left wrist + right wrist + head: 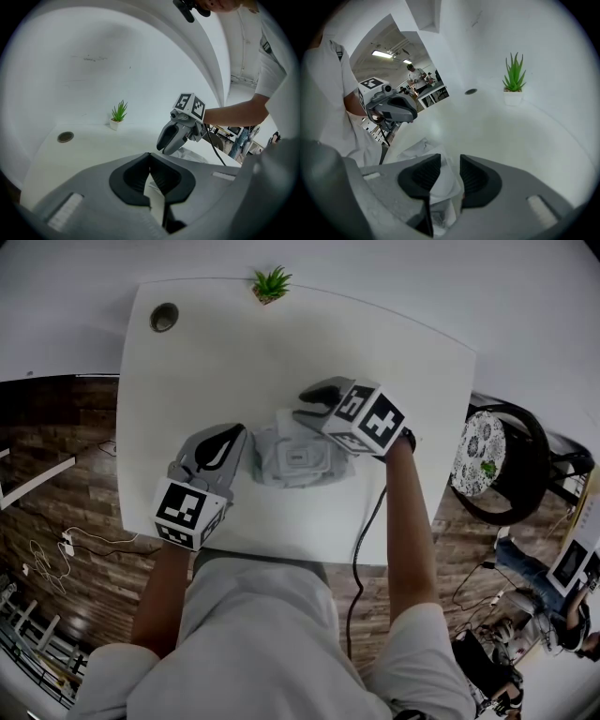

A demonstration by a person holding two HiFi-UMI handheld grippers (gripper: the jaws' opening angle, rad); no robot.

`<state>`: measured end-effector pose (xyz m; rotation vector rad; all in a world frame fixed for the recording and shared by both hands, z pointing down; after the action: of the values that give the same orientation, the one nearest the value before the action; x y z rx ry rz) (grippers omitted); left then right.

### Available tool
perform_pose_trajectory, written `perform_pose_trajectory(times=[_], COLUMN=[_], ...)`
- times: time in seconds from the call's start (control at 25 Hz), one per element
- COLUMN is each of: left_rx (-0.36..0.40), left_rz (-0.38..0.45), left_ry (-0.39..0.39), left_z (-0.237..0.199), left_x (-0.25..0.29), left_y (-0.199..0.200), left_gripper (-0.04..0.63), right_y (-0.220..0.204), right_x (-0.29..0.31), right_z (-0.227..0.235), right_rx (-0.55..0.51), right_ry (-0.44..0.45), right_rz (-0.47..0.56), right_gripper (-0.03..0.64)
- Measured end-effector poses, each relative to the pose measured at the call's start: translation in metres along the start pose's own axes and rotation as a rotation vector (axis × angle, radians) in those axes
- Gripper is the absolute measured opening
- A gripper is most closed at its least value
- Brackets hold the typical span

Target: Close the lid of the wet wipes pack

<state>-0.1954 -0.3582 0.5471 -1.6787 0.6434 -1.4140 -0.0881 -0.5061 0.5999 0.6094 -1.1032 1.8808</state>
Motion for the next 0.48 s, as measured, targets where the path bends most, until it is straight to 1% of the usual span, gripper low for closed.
perform_pose_trajectory(times=[0.12, 0.2, 0.48], left_rx=[0.0, 0.001, 0.002], left_rz=[-0.003, -0.003, 0.01], left_ry=[0.002, 0.006, 0.003], left_z=[-0.001, -0.002, -0.002], left_x=[-0.002, -0.004, -0.007], left_y=[0.0, 0.0, 0.002], left_gripper=[0.0, 0.0, 0.0], right_y=[-0.002, -0.002, 0.003], right_x=[0.002, 0.002, -0.009], right_z=[0.0, -0.002, -0.012], right_rx=[0.025, 0.021, -0.001], right_ry=[0.028, 0.038, 0.026], right_rz=[-0.009, -0.009, 0.005], right_gripper=[0.133, 0.133, 0.133])
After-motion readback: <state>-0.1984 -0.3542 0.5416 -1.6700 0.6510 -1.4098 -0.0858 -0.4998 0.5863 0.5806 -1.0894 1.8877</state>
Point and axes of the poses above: the fingertips, and each gripper's own axes: x forward along the fingers, z to its right, y out of its top, the point moved 7 cm from there along -x, backward along the fingers, and after that the axes turned 12 degrees about x, right-handed, at the moved point
